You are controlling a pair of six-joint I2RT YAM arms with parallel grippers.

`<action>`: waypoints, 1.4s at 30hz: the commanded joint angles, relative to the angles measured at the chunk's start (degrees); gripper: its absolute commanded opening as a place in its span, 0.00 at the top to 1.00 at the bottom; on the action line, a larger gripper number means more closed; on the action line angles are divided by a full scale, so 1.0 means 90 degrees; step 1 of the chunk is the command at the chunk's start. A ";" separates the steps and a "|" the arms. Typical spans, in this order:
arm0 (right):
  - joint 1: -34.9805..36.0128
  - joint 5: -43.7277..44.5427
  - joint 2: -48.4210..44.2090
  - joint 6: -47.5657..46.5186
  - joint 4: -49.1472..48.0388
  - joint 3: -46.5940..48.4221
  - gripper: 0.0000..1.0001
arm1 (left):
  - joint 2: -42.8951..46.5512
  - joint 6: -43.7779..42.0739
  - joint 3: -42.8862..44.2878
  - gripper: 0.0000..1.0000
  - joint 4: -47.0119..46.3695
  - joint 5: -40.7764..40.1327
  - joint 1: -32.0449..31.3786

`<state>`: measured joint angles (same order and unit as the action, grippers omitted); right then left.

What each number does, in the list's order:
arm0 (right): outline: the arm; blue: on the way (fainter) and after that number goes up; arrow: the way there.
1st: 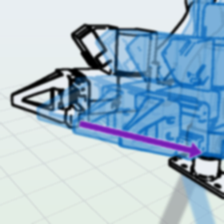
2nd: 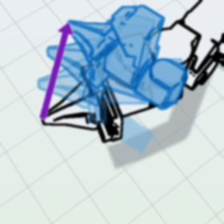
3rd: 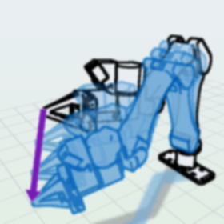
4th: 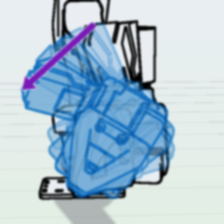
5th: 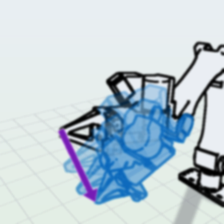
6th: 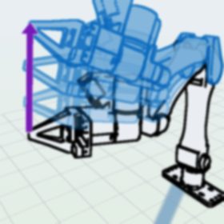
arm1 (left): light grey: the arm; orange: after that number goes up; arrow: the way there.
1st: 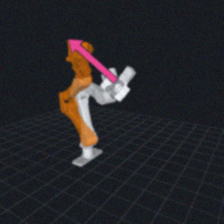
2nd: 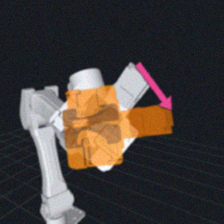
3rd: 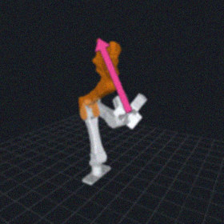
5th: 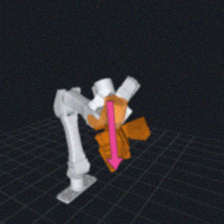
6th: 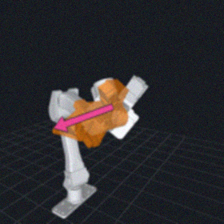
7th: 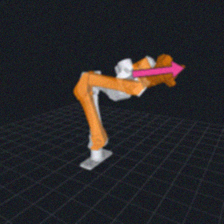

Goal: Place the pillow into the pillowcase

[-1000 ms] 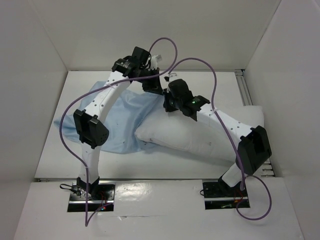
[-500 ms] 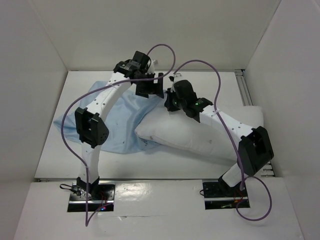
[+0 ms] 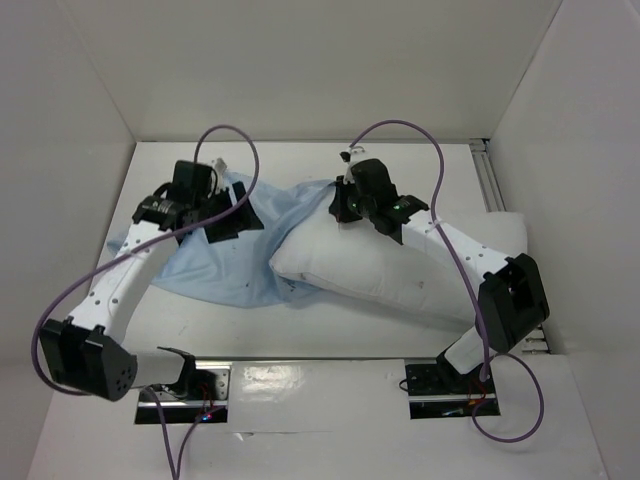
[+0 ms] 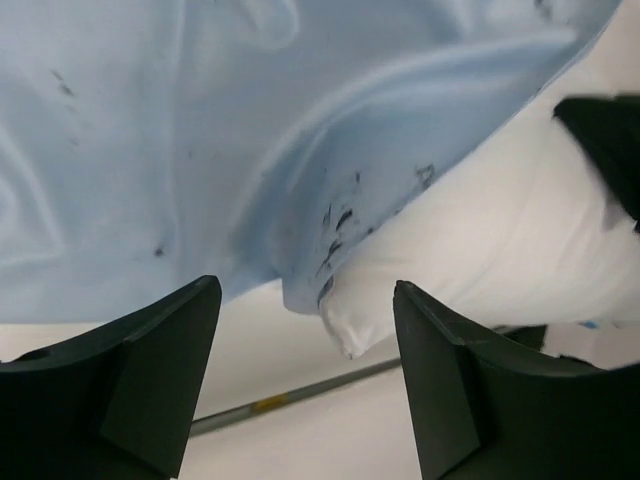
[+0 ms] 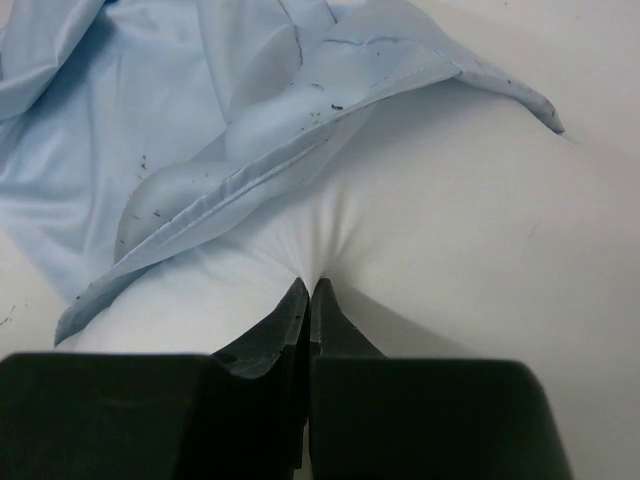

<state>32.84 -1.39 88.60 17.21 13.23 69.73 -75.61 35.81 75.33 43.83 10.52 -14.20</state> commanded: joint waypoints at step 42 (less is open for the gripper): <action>-0.0133 -0.0275 0.0351 -0.0057 0.0102 0.0592 1.00 | 0.1155 0.2954 -0.4425 0.22 -0.3893 -0.1286 -0.2583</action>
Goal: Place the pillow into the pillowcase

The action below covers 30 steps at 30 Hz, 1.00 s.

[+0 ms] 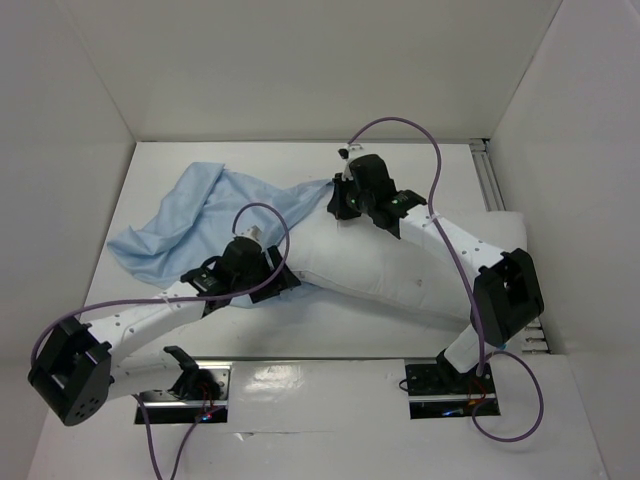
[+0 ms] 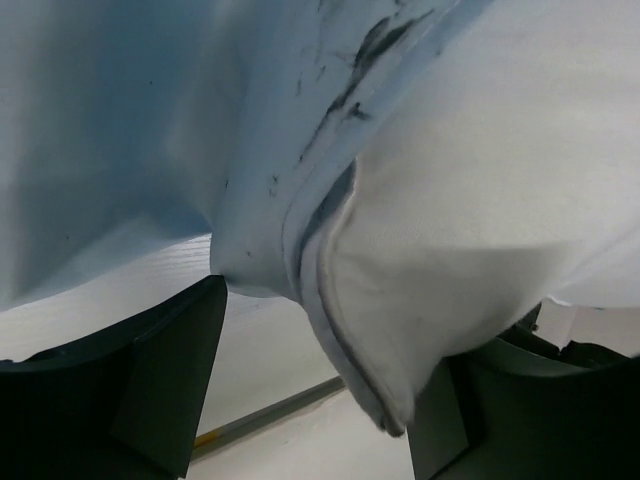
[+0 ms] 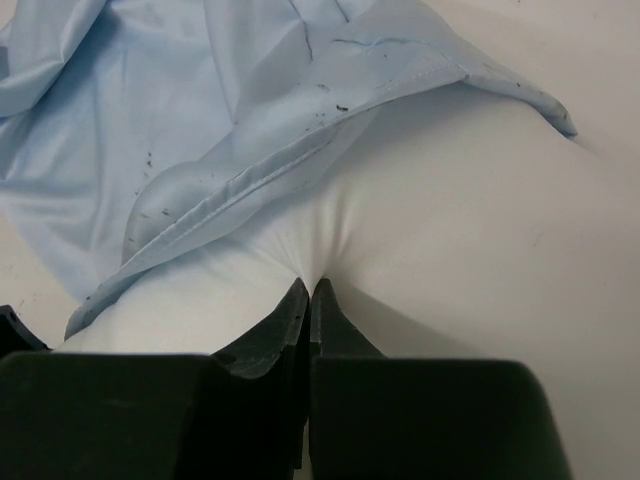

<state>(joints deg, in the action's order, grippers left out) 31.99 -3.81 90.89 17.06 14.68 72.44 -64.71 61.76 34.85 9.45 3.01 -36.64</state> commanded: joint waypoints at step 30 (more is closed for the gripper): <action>-0.0282 0.1057 0.0417 0.0077 0.0867 0.1529 1.00 | 0.0637 -0.1206 0.2229 1.00 0.2484 -0.0208 -0.0089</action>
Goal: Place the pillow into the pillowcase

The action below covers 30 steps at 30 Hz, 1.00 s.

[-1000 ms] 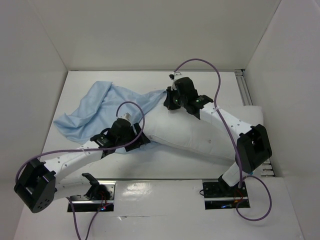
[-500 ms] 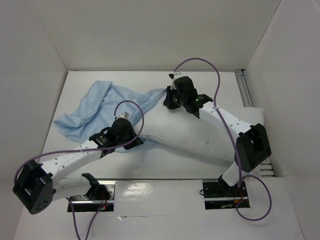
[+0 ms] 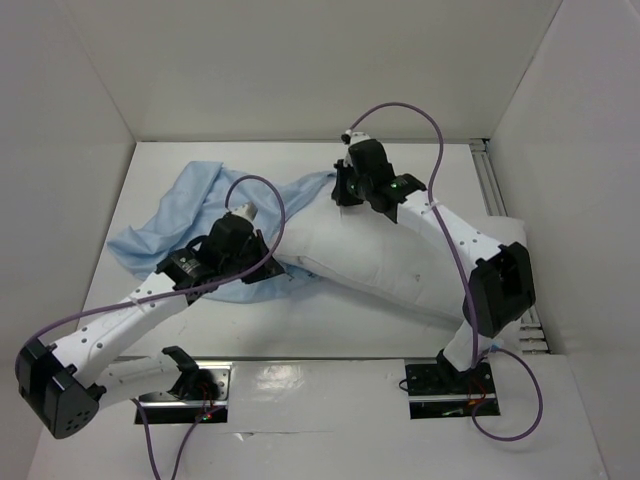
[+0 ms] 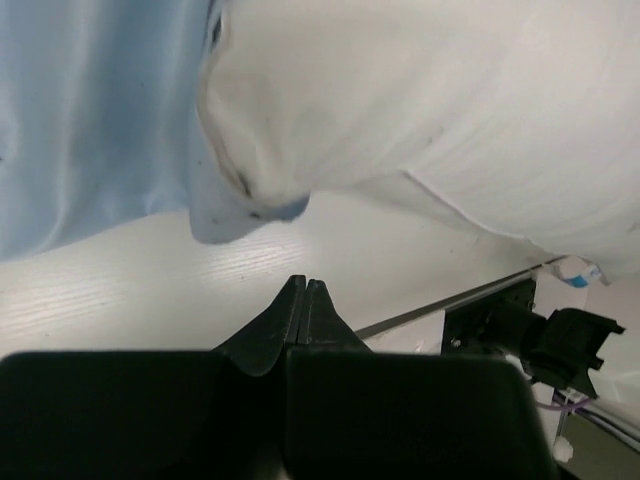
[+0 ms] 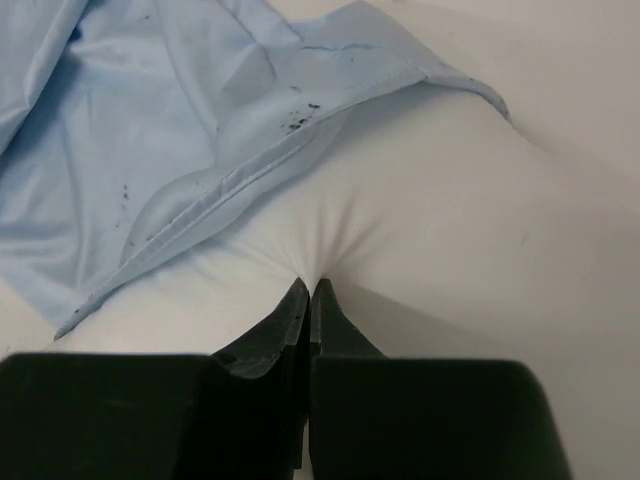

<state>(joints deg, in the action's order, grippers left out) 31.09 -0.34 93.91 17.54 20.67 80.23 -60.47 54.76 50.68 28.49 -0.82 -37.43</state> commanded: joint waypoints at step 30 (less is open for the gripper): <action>-0.0183 0.0565 0.0562 -0.0162 0.0448 0.1291 1.00 | -0.1581 0.0741 -0.0075 0.10 -0.2091 -0.1197 -0.0060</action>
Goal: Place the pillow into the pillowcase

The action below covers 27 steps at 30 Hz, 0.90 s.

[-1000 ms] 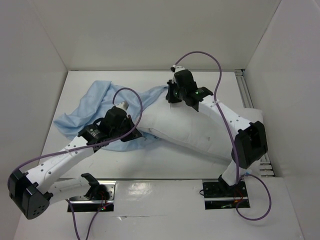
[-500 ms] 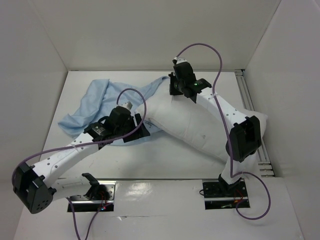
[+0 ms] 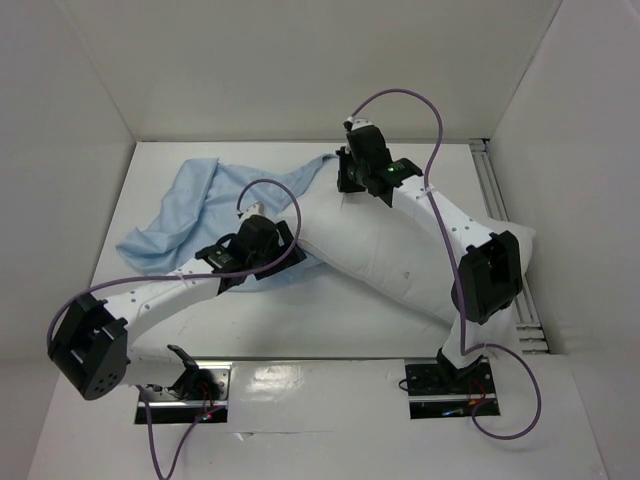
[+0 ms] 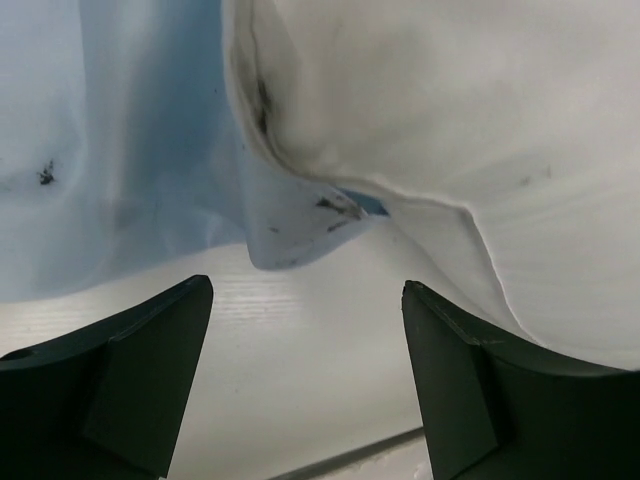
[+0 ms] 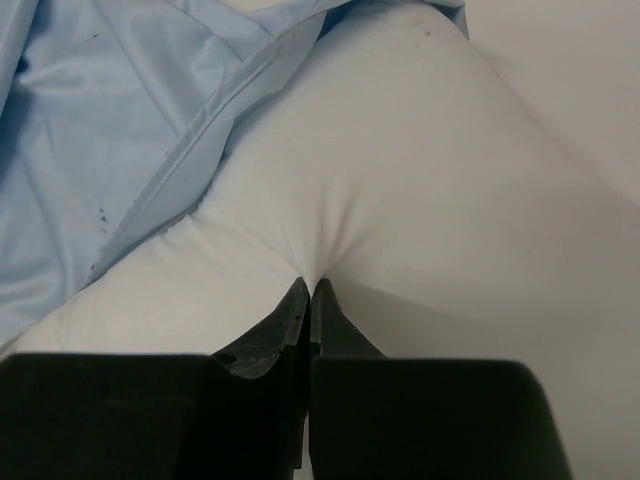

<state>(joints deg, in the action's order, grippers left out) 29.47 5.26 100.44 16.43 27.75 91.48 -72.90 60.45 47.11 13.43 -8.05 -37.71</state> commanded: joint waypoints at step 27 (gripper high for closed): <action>-0.0130 -0.0115 -0.0164 -0.0097 -0.0280 -0.0018 1.00 | -0.0621 -0.0163 0.0547 1.00 -0.0292 -0.0493 0.0099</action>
<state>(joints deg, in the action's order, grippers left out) 29.15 4.29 100.44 15.97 27.73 91.33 -81.95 61.49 49.91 9.26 -14.57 -37.12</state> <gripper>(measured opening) 0.014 0.026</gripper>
